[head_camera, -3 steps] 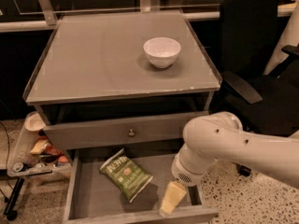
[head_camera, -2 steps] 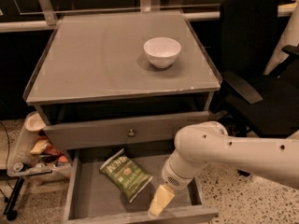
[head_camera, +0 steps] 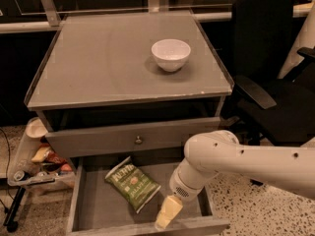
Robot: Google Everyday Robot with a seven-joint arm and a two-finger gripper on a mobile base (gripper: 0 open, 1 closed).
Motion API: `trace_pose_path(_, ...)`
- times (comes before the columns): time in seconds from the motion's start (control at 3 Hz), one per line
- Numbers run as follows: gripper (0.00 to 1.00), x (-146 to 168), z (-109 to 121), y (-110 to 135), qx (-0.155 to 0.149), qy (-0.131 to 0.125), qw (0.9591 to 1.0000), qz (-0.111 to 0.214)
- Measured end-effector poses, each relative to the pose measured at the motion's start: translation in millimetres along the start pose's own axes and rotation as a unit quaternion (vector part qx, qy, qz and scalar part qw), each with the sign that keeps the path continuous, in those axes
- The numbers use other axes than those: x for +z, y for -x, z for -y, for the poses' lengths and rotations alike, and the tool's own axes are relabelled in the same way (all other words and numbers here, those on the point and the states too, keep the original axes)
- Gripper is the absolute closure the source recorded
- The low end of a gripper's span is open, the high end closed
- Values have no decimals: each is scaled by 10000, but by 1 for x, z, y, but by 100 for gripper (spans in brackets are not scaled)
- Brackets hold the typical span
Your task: Pick green jalapeno chip bag from middle drawer and place on counter
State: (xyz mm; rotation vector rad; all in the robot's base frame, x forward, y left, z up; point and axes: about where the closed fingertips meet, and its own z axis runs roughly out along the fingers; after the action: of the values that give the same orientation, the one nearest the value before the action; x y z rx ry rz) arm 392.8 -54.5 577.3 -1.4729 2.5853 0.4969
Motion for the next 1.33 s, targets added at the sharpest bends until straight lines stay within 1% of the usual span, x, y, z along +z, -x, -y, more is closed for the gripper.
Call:
trace_pose_path(0.33,0,33,-4,23,16,195,9995,244)
trace_pose_path(0.67,0,63,7,51,244,225,9977,584)
trace_pose_path(1.0,0,91,26,72,483,262,9956,759)
trace_pose_path(1.33,0,95,27,73,506,288,9953,768)
